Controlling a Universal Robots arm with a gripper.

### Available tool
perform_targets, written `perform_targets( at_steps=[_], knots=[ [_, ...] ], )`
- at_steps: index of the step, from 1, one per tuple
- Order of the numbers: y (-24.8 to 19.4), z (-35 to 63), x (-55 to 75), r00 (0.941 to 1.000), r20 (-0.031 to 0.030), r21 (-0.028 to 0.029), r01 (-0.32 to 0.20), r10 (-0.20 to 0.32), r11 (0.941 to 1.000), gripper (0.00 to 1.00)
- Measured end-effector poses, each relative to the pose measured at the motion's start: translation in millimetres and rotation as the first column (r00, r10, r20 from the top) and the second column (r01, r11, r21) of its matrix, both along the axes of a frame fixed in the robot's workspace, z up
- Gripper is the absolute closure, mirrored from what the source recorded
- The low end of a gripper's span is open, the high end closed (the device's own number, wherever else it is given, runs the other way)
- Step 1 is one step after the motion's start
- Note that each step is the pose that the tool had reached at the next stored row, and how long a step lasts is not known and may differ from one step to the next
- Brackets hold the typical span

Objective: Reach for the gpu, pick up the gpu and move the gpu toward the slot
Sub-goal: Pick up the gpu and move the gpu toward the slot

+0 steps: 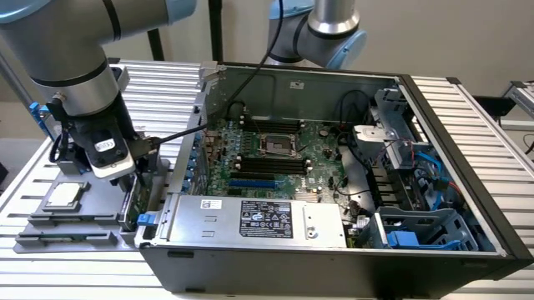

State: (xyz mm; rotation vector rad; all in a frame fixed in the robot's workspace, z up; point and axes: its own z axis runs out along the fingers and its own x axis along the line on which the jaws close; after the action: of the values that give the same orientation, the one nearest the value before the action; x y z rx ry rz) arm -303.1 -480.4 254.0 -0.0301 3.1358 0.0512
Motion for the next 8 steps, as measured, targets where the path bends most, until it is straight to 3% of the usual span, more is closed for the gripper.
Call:
perform_targets(
  at_steps=[8],
  knots=[
    [0.0, -14.1, 0.0, 1.0, 0.0001, 0.0, 0.0, 0.0, 1.0, 0.46]
  ],
)
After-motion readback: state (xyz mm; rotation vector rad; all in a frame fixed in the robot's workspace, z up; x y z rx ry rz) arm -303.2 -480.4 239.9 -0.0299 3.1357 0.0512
